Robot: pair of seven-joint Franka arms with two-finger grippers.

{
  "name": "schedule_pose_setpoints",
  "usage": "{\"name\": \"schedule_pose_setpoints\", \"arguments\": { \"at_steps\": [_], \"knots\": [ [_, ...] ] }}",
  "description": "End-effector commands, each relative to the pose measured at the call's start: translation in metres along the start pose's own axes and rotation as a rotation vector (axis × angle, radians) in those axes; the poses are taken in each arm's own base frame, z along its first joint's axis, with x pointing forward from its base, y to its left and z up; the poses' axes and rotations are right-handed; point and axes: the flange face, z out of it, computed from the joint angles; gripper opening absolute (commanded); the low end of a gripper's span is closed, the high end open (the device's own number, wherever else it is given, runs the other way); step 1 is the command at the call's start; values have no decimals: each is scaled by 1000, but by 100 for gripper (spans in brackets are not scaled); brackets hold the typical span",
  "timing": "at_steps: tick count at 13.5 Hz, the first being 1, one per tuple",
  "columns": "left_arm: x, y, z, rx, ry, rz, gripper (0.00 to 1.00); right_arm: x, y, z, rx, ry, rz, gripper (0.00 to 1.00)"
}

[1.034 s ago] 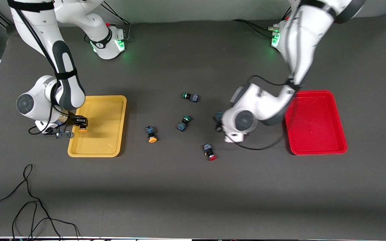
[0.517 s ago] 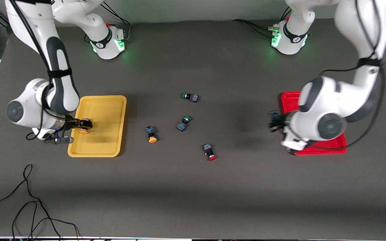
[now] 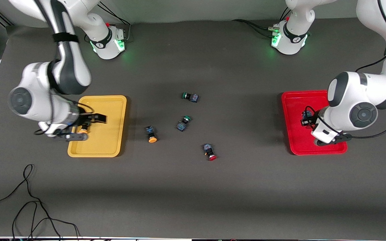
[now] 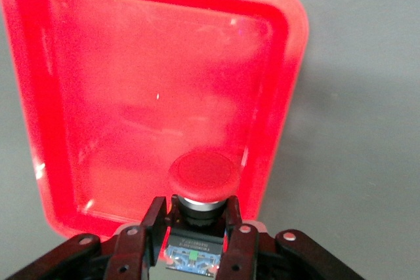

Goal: Place red and yellow buttons in trays
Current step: 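Open both grippers to drop the buttons into their trays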

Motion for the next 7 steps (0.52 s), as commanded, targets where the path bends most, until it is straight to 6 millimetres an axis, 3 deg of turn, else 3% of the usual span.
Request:
{"name": "schedule_pose_setpoints", "arguments": {
  "at_steps": [1, 3, 4, 6, 7],
  "knots": [
    [-45, -15, 53, -7, 75, 40, 0, -5, -75, 25, 3, 68, 62, 100],
    [-66, -12, 90, -29, 98, 54, 0, -6, -110, 51, 27, 127, 46, 100],
    [-71, -11, 98, -35, 105, 60, 0, -7, -125, 65, 18, 164, 32, 100],
    [-72, -12, 100, -31, 101, 109, 0, -9, -136, 101, 22, 217, 11, 100],
    [-72, -13, 101, -33, 103, 114, 7, -10, -136, 123, 30, 215, -7, 100]
  ]
}}
